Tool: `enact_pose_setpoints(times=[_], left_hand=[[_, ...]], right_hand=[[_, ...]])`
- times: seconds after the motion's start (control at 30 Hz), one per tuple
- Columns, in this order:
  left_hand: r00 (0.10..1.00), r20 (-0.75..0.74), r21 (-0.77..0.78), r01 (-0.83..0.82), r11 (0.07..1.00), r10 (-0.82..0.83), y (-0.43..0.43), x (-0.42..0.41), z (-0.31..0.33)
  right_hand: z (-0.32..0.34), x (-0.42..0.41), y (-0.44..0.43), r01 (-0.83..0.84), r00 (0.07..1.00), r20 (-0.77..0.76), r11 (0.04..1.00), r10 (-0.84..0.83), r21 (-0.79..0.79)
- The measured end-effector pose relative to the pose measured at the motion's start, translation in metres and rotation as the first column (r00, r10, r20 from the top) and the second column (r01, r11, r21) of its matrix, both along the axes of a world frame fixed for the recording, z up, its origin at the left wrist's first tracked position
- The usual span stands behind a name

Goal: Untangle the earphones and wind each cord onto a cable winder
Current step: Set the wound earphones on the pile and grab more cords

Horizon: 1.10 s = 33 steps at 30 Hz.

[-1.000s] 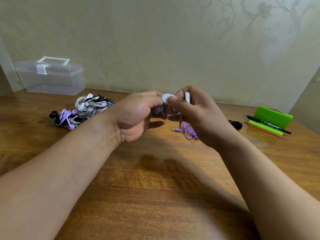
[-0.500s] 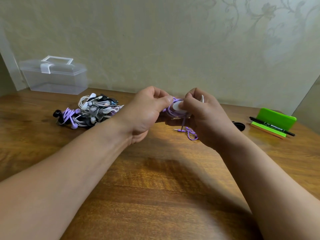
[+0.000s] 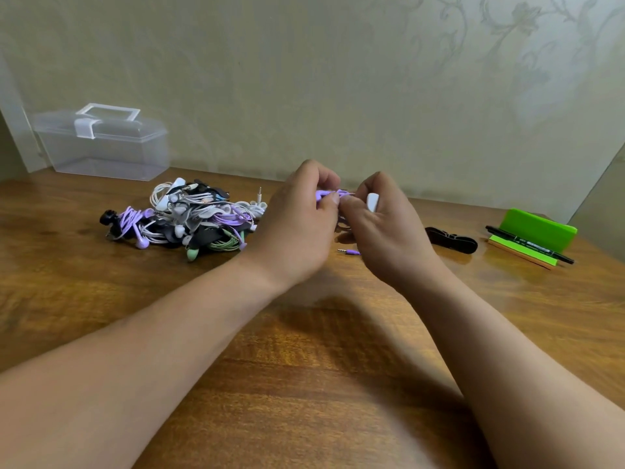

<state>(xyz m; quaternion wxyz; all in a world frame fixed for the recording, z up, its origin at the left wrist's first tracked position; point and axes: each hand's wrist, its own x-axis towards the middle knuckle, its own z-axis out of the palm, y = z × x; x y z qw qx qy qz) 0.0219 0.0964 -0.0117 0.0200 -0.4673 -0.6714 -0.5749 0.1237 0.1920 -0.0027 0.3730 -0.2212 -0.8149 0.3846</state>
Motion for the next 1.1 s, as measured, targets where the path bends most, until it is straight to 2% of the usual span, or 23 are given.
enact_pose_setpoints(times=[0.17, 0.27, 0.4, 0.5, 0.57, 0.63, 0.67, 0.73, 0.8, 0.83, 0.9, 1.0, 1.1], left_hand=[[0.995, -0.093, 0.107, -0.029, 0.994, 0.039, 0.007, 0.001, -0.007], [0.966, -0.242, 0.154, -0.051, 0.987, 0.088, 0.007, 0.008, -0.009], [0.929, -0.345, 0.162, -0.084, 0.983, 0.136, 0.008, 0.015, -0.008], [0.912, -0.363, 0.161, -0.142, 0.977, 0.192, 0.01, 0.019, -0.008], [0.922, -0.347, 0.154, -0.122, 0.98, 0.17, 0.011, 0.027, -0.009], [0.956, -0.282, 0.064, -0.06, 0.996, 0.076, 0.011, 0.033, -0.011], [0.979, -0.204, 0.005, -0.003, 1.0, 0.004, 0.012, 0.034, -0.012], [0.98, 0.101, -0.007, 0.172, 0.985, -0.17, 0.014, 0.032, -0.013], [0.845, 0.402, 0.125, 0.33, 0.936, -0.352, 0.014, 0.027, -0.011], [0.785, 0.47, 0.169, 0.368, 0.914, -0.403, 0.013, 0.026, -0.01], [0.727, 0.542, 0.198, 0.377, 0.905, -0.421, 0.011, 0.025, -0.007], [0.673, 0.643, 0.209, 0.305, 0.929, -0.365, 0.013, 0.018, -0.005], [0.654, 0.67, 0.141, 0.352, 0.925, -0.351, 0.011, 0.0, -0.005]], right_hand=[[-0.006, -0.005, -0.005, 0.022, 0.998, -0.055, 1.0, -0.022, -0.001], [-0.004, -0.007, -0.005, 0.035, 0.99, -0.136, 0.997, -0.045, -0.072], [-0.005, -0.009, -0.003, 0.03, 0.989, -0.138, 0.993, -0.046, -0.115], [-0.006, -0.013, -0.001, 0.041, 0.985, -0.153, 0.974, -0.077, -0.222], [-0.005, -0.012, 0.003, 0.065, 0.98, -0.157, 0.943, -0.122, -0.327], [-0.004, -0.007, 0.01, 0.059, 0.985, -0.125, 0.916, -0.117, -0.396], [-0.004, -0.004, 0.012, 0.054, 0.99, -0.098, 0.91, -0.104, -0.411], [-0.007, -0.003, 0.017, 0.071, 0.994, -0.054, 0.924, -0.098, -0.375], [-0.009, -0.005, 0.021, 0.11, 0.992, -0.029, 0.965, -0.12, -0.239], [-0.01, -0.006, 0.022, 0.129, 0.991, -0.015, 0.981, -0.132, -0.147], [-0.01, -0.007, 0.023, 0.134, 0.99, 0.028, 0.99, -0.135, 0.038], [-0.009, -0.004, 0.02, 0.077, 0.977, 0.175, 0.963, -0.125, 0.258], [-0.007, 0.001, 0.018, -0.007, 0.964, 0.256, 0.959, -0.069, 0.284]])
